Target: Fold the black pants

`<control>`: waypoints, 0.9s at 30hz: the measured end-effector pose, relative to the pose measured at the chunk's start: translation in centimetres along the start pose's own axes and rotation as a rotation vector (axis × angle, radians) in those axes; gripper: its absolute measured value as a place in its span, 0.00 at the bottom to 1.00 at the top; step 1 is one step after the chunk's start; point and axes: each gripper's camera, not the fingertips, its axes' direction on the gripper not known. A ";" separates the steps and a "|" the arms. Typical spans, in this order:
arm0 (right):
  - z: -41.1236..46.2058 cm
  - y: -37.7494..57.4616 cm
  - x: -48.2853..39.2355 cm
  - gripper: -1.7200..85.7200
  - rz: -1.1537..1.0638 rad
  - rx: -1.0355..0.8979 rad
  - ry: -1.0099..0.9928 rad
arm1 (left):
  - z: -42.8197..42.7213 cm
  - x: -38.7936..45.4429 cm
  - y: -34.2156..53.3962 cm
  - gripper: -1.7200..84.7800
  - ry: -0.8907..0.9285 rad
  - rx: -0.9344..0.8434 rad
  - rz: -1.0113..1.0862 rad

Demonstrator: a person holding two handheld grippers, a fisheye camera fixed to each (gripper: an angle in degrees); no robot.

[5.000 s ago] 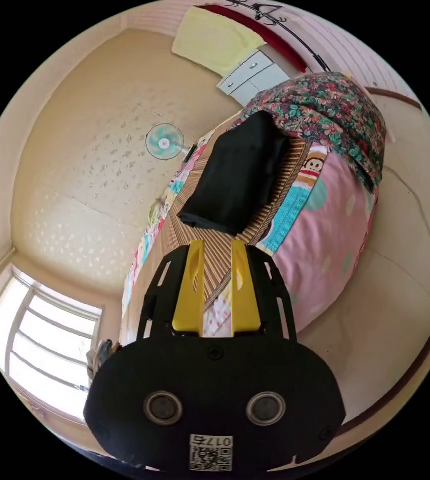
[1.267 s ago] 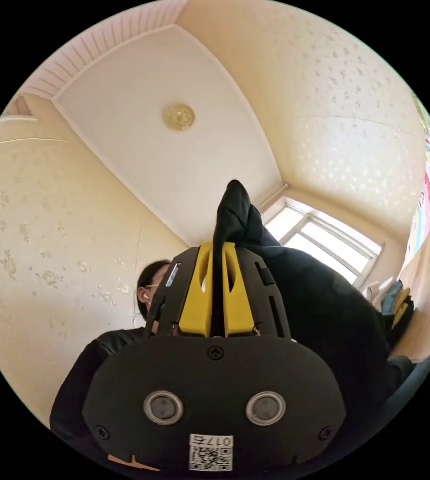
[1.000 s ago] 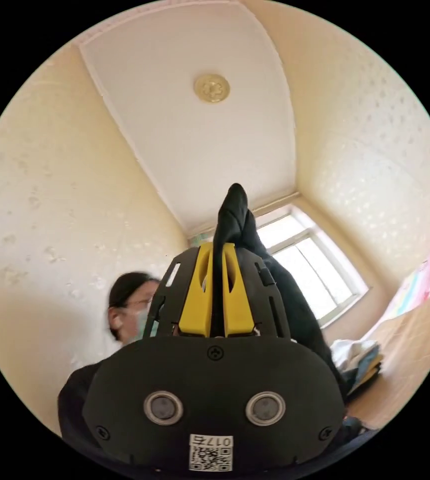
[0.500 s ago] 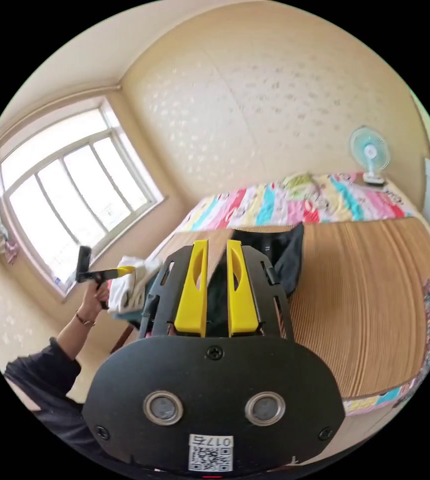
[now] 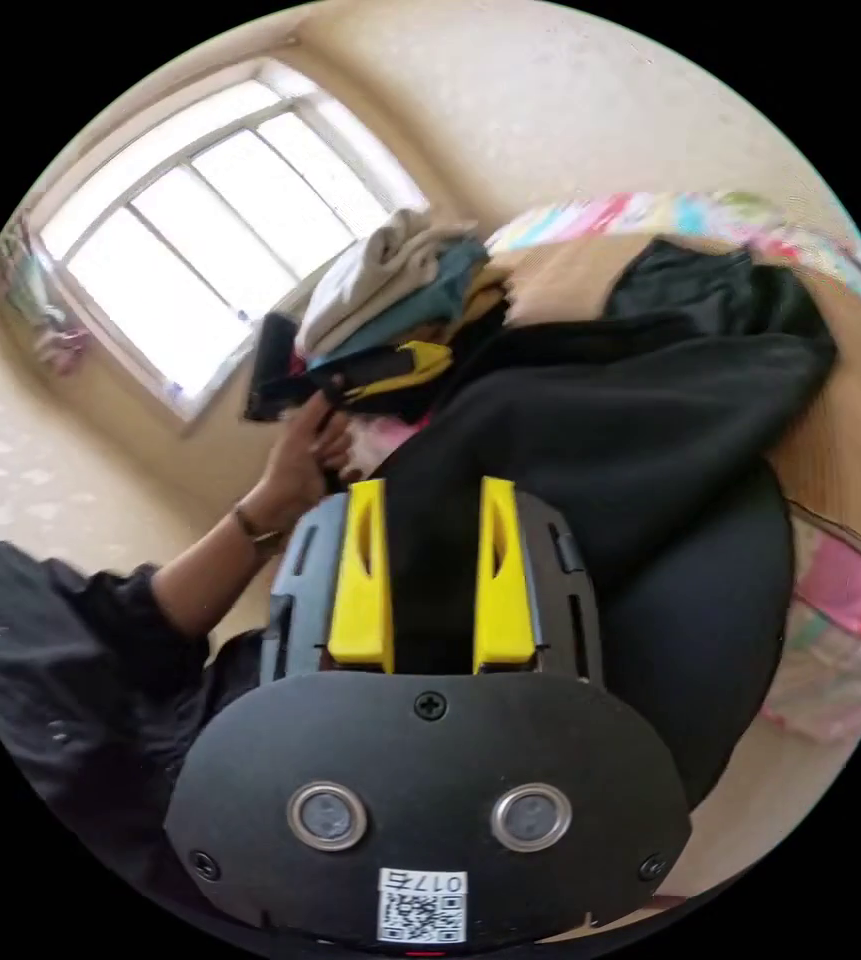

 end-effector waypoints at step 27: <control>-4.9 -4.0 0.4 0.19 -0.119 -0.135 -0.360 | 1.2 2.1 -2.1 0.09 0.047 -0.176 -0.030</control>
